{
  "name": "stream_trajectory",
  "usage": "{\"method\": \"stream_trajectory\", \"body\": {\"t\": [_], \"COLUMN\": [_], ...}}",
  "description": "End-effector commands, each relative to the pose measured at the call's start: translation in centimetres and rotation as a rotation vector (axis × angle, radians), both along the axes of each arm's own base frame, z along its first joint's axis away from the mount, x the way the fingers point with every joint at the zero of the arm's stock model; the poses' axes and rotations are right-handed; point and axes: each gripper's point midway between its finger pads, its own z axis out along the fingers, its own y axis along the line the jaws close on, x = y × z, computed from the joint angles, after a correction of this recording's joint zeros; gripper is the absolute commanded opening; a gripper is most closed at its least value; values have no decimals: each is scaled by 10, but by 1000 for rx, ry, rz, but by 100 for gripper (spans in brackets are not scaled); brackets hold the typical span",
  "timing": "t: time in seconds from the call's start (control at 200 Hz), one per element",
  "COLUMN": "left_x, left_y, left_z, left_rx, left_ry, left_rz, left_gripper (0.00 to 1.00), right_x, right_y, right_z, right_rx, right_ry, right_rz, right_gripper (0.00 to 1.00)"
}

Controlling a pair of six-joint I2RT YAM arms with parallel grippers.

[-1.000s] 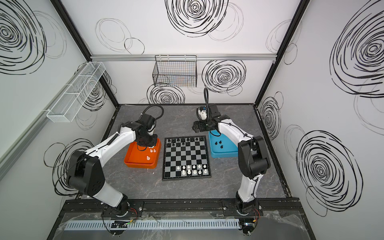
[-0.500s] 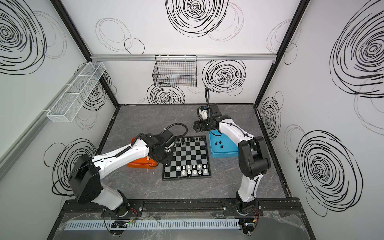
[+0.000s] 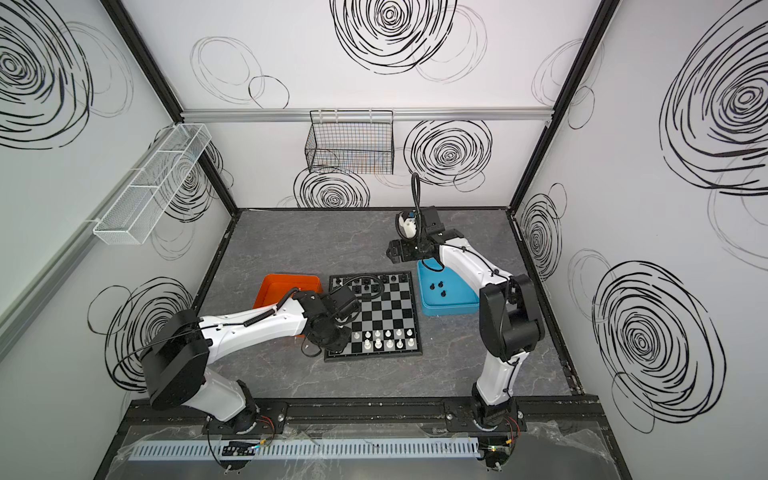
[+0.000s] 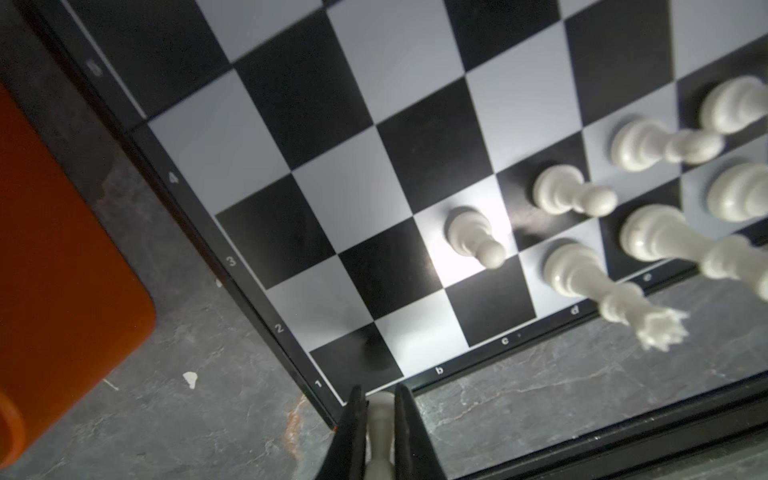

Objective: Set up the chess pieces on the board
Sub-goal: 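Lower the white pawn onto the empty square at the white row's end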

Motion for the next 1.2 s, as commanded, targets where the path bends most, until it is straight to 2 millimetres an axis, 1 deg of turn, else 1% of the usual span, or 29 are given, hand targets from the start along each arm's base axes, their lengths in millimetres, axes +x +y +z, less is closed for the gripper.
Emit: {"method": "stream_trajectory", "body": {"t": [0.0,0.33,1.196], "left_x": [4,10,6], "left_y": [-2,0,10], "left_z": [0,-7,-17], "left_rx": [-12,20,73], "left_ry": [-31,-47,-21], "left_rz": [29,30,39], "left_gripper": [13,13,13], "right_x": [2,3,3], "right_y": [-2,-3,-4], "right_z": [12,11,9], "right_rx": [9,7,8], "right_ry": [-36,-34,-31], "right_rz": [-2,-5,-8], "right_gripper": [93,93,93]}}
